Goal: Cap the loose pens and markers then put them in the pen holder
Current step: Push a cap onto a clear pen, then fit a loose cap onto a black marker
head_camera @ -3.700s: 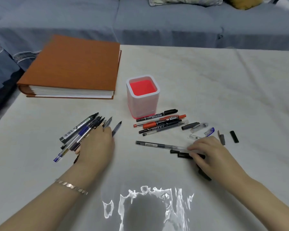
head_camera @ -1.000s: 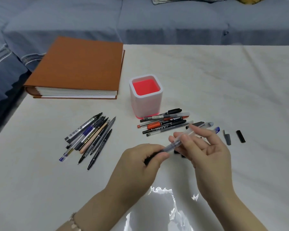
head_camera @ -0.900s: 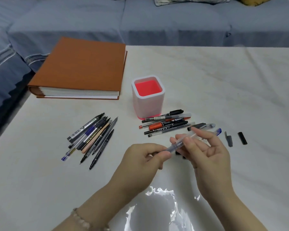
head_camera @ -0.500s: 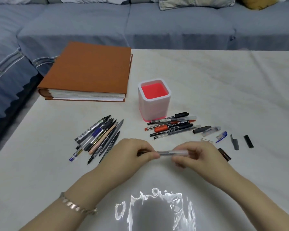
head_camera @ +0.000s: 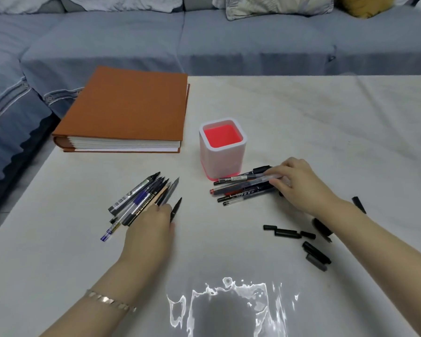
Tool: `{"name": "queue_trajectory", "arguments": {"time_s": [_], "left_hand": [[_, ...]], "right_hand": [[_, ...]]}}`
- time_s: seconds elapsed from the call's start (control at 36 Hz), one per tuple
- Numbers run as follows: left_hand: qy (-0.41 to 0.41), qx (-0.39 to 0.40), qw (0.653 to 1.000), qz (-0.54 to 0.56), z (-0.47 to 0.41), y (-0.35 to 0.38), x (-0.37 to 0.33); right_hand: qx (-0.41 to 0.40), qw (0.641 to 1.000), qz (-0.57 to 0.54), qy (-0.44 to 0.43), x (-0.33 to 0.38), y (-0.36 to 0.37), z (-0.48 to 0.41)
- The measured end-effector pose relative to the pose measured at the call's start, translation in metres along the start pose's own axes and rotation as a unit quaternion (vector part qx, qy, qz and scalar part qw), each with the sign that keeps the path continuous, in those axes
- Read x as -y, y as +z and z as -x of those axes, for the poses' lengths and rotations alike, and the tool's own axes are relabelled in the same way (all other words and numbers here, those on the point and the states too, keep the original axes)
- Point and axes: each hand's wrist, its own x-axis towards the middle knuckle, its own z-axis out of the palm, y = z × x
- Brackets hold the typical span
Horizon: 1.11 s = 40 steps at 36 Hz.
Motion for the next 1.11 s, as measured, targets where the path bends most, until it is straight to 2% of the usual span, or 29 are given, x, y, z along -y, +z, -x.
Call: {"name": "queue_trajectory", "arguments": {"time_s": [0.17, 0.28, 0.39, 0.5, 0.64, 0.69, 0.72, 0.78, 0.83, 0.89, 0.94, 0.97, 1.11], "left_hand": [[0.002, -0.014, 0.997, 0.075, 0.001, 0.001, -0.014], [0.029, 0.011, 0.987, 0.16, 0.006, 0.002, -0.025], [0.058, 0.045, 0.967, 0.242, 0.014, 0.0, -0.04], [0.049, 0.095, 0.94, 0.323, 0.021, -0.003, -0.05], [0.029, 0.09, 0.903, 0.419, 0.025, -0.011, -0.054], [-0.032, 0.094, 0.85, 0.518, 0.024, -0.015, -0.056], [-0.073, 0.101, 0.806, 0.578, 0.023, -0.018, -0.058], [-0.143, 0.112, 0.681, 0.709, 0.019, -0.025, -0.062], [-0.175, 0.098, 0.551, 0.81, 0.016, -0.032, -0.067], [-0.18, 0.068, 0.47, 0.861, 0.013, -0.036, -0.069], [-0.169, 0.051, 0.427, 0.887, 0.014, -0.038, -0.071], [-0.163, 0.047, 0.419, 0.892, 0.014, -0.039, -0.072], [-0.143, 0.034, 0.418, 0.897, 0.021, -0.04, -0.081]], "right_hand": [[-0.032, 0.998, 0.03, 0.047, -0.012, 0.002, 0.025], [0.006, 0.999, 0.023, 0.031, -0.015, -0.003, 0.061], [0.03, 0.999, 0.025, 0.002, -0.007, 0.003, 0.083], [0.021, 0.999, 0.026, -0.01, 0.007, 0.018, 0.08], [0.023, 0.998, 0.056, 0.002, 0.02, 0.034, 0.068], [0.008, 0.998, 0.056, -0.006, 0.023, 0.036, 0.065], [0.002, 0.999, 0.05, -0.01, 0.025, 0.036, 0.066], [-0.011, 1.0, 0.001, 0.001, 0.032, 0.031, 0.069], [-0.019, 0.994, -0.099, 0.038, 0.04, 0.023, 0.076], [-0.026, 0.974, -0.212, 0.074, 0.05, 0.014, 0.083], [-0.037, 0.946, -0.311, 0.088, 0.059, 0.006, 0.09], [-0.046, 0.933, -0.344, 0.09, 0.063, 0.002, 0.093], [-0.105, 0.879, -0.454, 0.102, 0.079, -0.011, 0.102]]}}
